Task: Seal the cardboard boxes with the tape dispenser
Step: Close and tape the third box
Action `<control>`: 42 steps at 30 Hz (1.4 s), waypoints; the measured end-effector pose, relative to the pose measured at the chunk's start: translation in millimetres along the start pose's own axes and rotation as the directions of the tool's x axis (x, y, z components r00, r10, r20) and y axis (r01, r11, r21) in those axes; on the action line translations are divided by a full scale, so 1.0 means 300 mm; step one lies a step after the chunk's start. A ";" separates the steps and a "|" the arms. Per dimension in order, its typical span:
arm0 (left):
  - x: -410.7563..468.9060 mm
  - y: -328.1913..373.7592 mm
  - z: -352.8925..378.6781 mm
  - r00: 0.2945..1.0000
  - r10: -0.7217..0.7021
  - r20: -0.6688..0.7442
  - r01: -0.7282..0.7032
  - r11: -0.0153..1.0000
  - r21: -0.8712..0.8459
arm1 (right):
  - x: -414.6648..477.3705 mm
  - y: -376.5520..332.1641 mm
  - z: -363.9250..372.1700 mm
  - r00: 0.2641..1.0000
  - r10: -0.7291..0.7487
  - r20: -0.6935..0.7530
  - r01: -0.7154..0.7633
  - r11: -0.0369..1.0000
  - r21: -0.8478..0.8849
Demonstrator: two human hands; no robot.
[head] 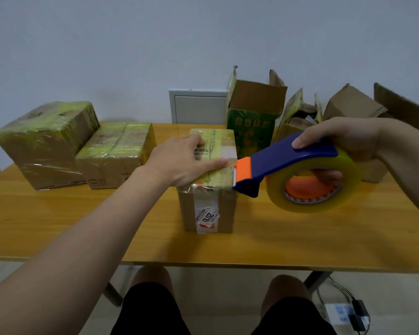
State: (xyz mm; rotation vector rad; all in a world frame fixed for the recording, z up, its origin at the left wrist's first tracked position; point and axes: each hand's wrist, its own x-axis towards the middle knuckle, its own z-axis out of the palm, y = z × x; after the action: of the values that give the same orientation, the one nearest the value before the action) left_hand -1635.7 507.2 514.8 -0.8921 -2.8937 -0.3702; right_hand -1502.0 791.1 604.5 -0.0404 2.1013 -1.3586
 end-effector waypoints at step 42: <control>0.021 0.157 0.066 0.993 0.075 0.093 -0.070 0.996 -0.060 | -0.053 -0.087 -0.042 0.978 0.184 0.100 -0.173 0.979 -0.111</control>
State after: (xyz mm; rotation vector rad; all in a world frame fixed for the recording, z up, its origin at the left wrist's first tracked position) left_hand -1614.6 553.4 506.1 -1.0488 -2.9396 -0.4156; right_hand -1503.7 794.7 637.4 0.0303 2.0275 -1.1176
